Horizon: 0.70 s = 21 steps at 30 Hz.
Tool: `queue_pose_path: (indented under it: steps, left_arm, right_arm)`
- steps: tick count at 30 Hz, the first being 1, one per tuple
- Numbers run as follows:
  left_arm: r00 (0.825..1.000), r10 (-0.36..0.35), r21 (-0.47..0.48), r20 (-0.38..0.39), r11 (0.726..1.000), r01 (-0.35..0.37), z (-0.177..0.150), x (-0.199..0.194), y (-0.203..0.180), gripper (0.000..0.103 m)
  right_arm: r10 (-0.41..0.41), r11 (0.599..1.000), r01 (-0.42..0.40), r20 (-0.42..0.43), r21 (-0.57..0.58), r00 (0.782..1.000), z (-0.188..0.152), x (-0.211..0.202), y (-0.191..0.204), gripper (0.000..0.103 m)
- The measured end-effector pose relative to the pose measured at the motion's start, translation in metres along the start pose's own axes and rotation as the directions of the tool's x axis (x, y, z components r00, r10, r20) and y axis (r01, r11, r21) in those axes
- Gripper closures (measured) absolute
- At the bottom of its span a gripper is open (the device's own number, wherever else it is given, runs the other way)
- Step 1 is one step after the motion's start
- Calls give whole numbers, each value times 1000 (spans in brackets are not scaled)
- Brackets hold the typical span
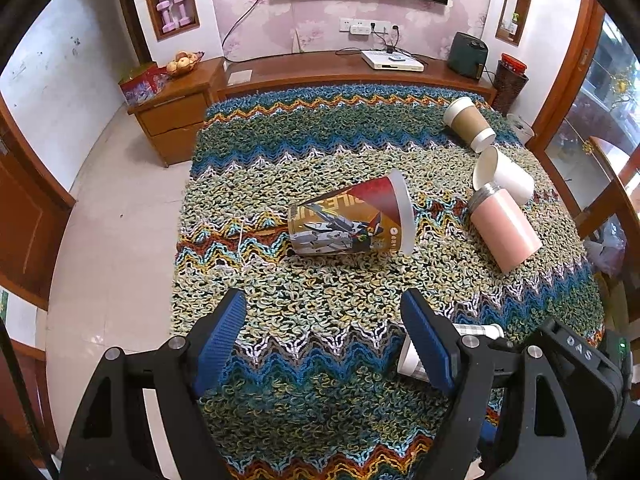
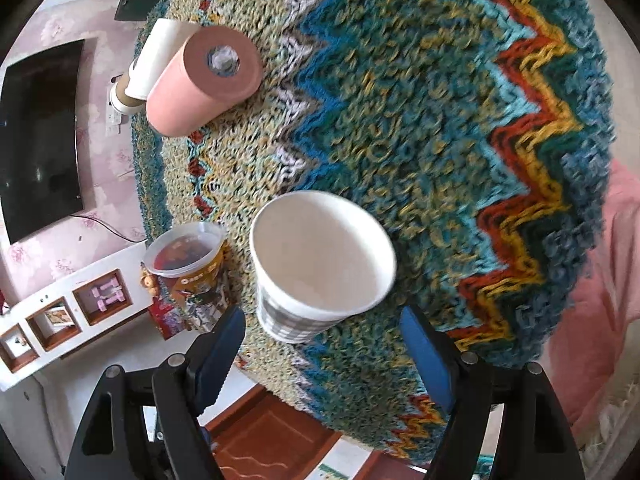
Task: Flip cup upright
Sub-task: 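Rotate the gingham cup with the right gripper until its mouth faces up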
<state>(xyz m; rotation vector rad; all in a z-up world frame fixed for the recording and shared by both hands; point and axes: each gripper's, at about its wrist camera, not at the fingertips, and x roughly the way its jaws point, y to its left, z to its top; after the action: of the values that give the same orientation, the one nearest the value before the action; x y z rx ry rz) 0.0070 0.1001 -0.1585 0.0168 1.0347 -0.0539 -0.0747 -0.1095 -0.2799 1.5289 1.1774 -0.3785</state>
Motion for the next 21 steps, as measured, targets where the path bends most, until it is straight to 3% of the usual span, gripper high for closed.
queue_pose_path:
  steps: [5,14,16,21]
  left_arm:
    - [999,39,-16,27,999,-39,2,-3,12,21]
    - [1000,28,-22,7,999,-28,2,1,16,21]
    - [1000,26,-13,5,1000,-26,0,2,13,21]
    - [1000,24,-6,3,1000,-24,-1,1,9,21]
  right_arm:
    - [1,1000,-1,24,-15,1000,2,13,6,23]
    - [-46,996,53,91,-75,995,10,24,11,23]
    - [-43,995,51,94,-90,995,11,24,12,28]
    - [-89,965,121,145,-234,985,10,20,26,30]
